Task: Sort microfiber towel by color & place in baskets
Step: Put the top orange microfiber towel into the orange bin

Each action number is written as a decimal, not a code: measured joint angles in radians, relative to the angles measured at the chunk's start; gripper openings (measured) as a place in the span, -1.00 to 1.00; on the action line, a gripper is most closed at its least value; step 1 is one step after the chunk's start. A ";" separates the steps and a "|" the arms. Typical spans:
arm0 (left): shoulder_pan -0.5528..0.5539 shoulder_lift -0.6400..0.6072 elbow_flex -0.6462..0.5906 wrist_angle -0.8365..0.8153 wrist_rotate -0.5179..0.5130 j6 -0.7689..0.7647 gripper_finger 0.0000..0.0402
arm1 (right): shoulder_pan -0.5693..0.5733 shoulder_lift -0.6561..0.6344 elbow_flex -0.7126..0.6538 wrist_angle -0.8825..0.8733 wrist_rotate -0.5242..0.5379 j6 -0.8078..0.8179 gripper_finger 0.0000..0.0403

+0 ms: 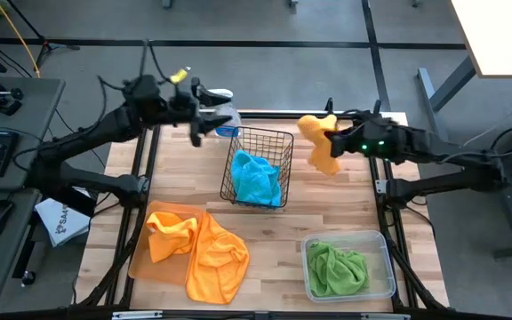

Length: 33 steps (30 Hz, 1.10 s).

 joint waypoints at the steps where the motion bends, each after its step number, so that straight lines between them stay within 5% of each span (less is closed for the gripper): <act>1: -0.031 0.019 0.000 0.022 -0.041 -0.003 0.28 | 0.018 0.000 0.023 0.001 -0.001 -0.031 -0.99; 11: -0.304 0.208 0.000 0.255 -0.217 0.108 0.28 | 0.249 0.042 0.115 0.352 0.018 -0.225 -1.00; 20: -0.414 0.274 0.000 0.317 -0.336 0.149 0.29 | 0.378 0.164 0.115 0.473 0.006 -0.289 -1.00; 27: -0.449 0.292 -0.001 0.329 -0.347 0.063 0.35 | 0.389 0.256 0.115 0.642 -0.088 -0.345 -1.00; 33: -0.450 0.290 -0.002 0.329 -0.233 -0.013 0.37 | 0.386 0.291 0.115 0.750 -0.155 -0.416 -1.00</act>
